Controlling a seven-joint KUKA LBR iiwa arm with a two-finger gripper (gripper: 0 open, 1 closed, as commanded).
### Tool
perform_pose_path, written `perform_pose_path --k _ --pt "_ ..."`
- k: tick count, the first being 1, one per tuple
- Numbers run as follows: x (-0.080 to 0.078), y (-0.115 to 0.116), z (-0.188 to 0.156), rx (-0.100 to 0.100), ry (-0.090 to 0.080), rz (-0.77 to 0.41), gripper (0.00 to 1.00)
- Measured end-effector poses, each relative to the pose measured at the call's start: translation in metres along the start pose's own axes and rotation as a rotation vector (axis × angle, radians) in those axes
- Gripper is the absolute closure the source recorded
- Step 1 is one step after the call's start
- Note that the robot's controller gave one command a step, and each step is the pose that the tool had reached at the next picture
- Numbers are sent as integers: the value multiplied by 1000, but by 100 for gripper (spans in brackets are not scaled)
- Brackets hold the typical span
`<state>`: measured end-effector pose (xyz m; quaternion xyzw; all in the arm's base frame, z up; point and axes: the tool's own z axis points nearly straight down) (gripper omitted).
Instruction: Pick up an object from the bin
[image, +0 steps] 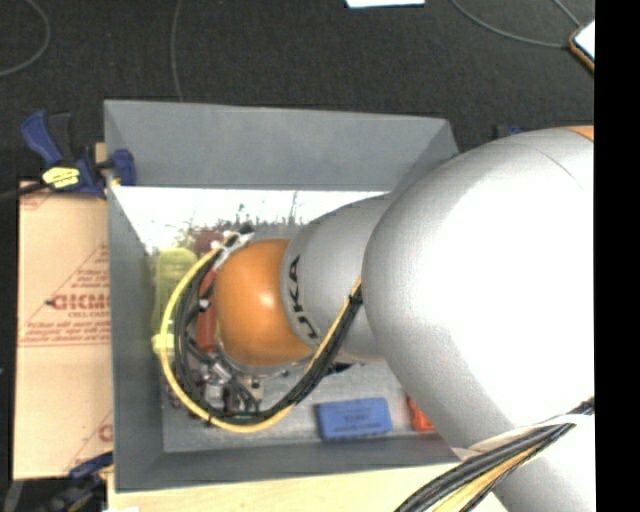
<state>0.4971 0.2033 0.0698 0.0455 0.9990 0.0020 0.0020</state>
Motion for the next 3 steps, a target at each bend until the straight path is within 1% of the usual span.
perform_pose_path --k 1,3 --pt "3 -2 -19 4 9 0 100" --pt "0 -1 -83 0 1 0 100"
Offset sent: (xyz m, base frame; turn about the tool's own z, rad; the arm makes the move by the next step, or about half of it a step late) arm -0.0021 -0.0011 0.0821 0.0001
